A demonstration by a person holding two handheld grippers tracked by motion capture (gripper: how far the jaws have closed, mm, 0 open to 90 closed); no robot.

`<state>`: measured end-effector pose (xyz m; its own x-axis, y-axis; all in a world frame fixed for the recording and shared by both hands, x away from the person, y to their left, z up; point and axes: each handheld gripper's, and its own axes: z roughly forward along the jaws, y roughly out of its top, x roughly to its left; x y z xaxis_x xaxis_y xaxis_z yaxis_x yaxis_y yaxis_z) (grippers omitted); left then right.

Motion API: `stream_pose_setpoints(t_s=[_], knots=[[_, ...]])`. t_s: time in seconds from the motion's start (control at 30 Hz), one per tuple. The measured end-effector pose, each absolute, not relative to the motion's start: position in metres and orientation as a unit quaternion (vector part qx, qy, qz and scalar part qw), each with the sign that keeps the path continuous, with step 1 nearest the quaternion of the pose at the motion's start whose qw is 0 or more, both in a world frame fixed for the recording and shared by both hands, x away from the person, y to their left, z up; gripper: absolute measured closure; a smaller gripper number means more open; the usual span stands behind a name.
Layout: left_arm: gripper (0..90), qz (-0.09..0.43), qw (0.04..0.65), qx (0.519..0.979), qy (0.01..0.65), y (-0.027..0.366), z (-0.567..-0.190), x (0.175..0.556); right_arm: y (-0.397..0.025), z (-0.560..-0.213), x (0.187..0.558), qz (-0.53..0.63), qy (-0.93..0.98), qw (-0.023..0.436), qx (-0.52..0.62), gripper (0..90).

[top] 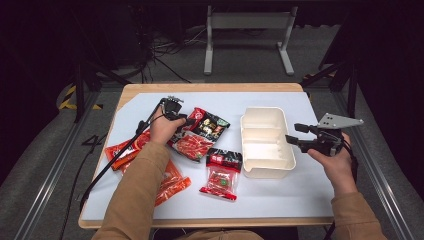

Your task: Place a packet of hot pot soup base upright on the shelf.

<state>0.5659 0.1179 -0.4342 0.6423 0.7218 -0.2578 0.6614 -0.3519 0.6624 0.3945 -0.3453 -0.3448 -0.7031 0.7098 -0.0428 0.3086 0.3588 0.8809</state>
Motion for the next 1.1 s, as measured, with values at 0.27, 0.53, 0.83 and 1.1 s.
stream_pose_setpoints(t_s=[0.27, 0.53, 0.83, 1.1], knots=[[52.7, 0.008, 0.376, 0.821, 0.430, 0.118, -0.438, 0.568, -0.345, -0.346, 0.395, 0.465, 0.797, 0.214, 0.320, 41.6], [59.9, 0.006, 0.372, 0.829, 0.418, 0.115, -0.440, 0.566, -0.344, -0.346, 0.396, 0.464, 0.798, 0.214, 0.319, 41.4], [73.4, 0.039, 0.362, 0.828, 0.426, 0.113, -0.438, 0.562, -0.340, -0.347, 0.396, 0.460, 0.802, 0.213, 0.316, 41.2], [85.9, 0.062, 0.358, 0.828, 0.426, 0.113, -0.430, 0.559, -0.341, -0.347, 0.397, 0.459, 0.802, 0.211, 0.319, 41.5]])
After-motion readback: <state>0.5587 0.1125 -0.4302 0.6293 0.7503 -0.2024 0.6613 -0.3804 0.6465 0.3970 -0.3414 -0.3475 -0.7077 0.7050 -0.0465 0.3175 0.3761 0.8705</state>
